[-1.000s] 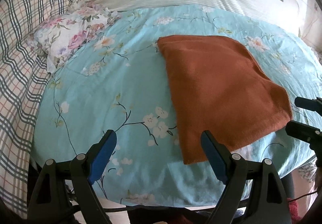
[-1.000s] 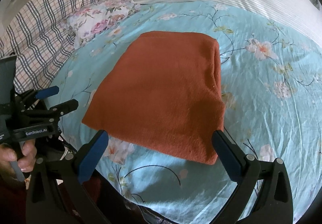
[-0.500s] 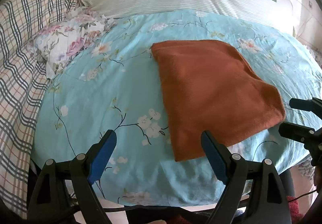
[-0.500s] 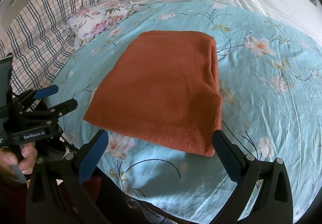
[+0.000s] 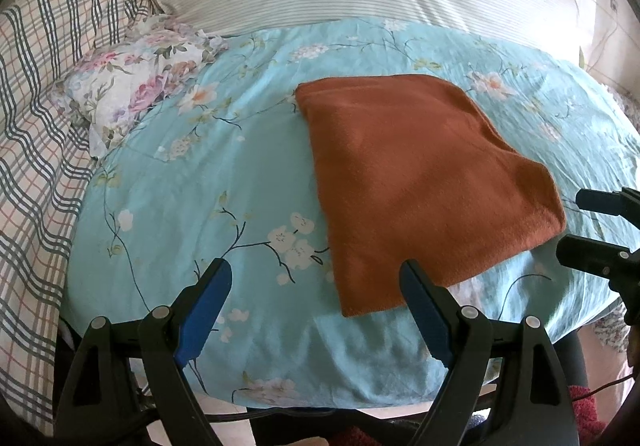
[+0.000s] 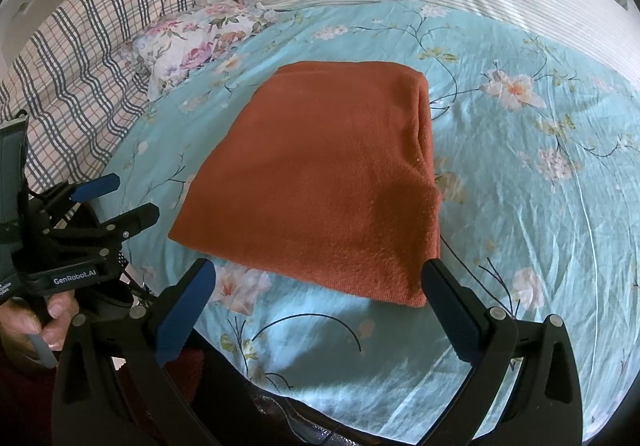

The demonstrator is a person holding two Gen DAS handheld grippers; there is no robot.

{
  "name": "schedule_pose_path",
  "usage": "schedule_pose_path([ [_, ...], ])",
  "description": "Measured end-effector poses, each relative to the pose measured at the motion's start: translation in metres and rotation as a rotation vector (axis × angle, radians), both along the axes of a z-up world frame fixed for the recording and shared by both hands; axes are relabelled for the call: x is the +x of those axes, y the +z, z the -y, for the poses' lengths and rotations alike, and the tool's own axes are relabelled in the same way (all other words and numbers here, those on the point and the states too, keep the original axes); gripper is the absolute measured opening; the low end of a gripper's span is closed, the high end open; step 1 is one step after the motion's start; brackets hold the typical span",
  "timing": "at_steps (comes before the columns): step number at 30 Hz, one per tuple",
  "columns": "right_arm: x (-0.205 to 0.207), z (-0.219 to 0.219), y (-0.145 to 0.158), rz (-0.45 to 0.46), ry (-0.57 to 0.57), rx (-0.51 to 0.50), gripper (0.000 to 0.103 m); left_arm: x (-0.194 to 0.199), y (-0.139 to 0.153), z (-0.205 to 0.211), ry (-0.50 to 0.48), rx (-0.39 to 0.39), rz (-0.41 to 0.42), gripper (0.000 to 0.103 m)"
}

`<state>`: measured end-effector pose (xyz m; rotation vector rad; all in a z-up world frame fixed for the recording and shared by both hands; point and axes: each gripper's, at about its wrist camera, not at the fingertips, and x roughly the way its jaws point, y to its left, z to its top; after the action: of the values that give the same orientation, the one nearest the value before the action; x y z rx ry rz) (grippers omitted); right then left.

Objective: Fold small clothes

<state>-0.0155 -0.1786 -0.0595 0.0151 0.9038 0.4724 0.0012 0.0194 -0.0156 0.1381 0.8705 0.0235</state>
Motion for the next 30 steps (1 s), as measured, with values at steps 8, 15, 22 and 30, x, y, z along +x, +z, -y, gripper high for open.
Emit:
schedule_pose_path([
  [8,0.0002,0.0007,0.0004,-0.003,0.000,0.003,0.102,0.0006,-0.0006,0.0005,-0.005,0.001,0.004,0.086],
  [15,-0.0034,-0.0007,0.0004,0.002,-0.012,0.001,0.102,-0.0001,-0.0008,0.0033,-0.007,0.005,0.005,0.086],
  [22,-0.0038,0.0012,0.0017,0.003,-0.019,0.005,0.102,-0.0004,0.0007,0.0034,-0.005,0.007,0.011,0.086],
  [30,-0.0020,0.0025,0.0020,0.001,-0.017,0.008,0.102,0.0001,0.0022,0.0065,-0.009,0.019,0.017,0.086],
])
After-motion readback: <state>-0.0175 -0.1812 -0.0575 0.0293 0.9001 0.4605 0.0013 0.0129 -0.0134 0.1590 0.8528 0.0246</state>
